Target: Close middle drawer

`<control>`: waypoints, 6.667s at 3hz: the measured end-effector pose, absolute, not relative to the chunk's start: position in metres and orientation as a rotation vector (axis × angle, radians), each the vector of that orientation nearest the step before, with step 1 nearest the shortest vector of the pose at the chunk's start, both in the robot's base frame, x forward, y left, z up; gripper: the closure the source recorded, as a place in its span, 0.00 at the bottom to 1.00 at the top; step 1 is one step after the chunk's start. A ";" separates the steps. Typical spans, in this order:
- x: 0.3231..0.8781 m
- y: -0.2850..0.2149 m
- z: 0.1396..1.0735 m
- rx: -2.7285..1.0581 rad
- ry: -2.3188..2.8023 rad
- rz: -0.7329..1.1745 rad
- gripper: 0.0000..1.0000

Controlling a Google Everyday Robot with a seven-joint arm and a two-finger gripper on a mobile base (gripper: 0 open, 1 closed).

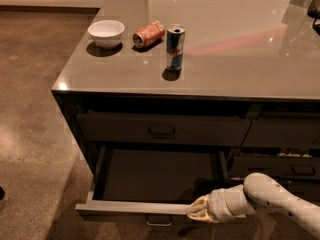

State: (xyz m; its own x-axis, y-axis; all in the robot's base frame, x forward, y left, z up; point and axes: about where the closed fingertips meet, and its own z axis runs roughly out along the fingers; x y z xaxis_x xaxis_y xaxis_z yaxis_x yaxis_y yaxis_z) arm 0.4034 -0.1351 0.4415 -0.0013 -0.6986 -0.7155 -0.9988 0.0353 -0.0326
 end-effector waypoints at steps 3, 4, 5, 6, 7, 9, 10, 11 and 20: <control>0.403 -0.135 0.441 -1.719 1.757 0.691 0.84; 0.403 -0.135 0.441 -1.719 1.757 0.691 0.61; 0.403 -0.135 0.441 -1.719 1.757 0.691 0.38; 0.403 -0.135 0.441 -1.719 1.757 0.691 0.14; 0.403 -0.135 0.443 -1.719 1.757 0.691 0.00; 0.401 -0.139 0.430 -1.746 1.786 0.698 0.13; 0.399 -0.149 0.409 -1.732 1.797 0.748 0.36; 0.413 -0.160 0.378 -1.719 1.802 0.759 0.60; 0.579 -0.124 0.432 -1.588 1.590 0.480 1.00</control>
Offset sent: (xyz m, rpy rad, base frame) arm -0.0646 -0.0419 -0.0226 0.3939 -0.0453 -0.0946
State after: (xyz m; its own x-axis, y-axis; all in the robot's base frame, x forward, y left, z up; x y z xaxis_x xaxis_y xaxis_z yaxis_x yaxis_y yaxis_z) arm 0.5792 -0.1243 0.4323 0.1307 -0.6401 -0.7571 -0.9520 0.1322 -0.2761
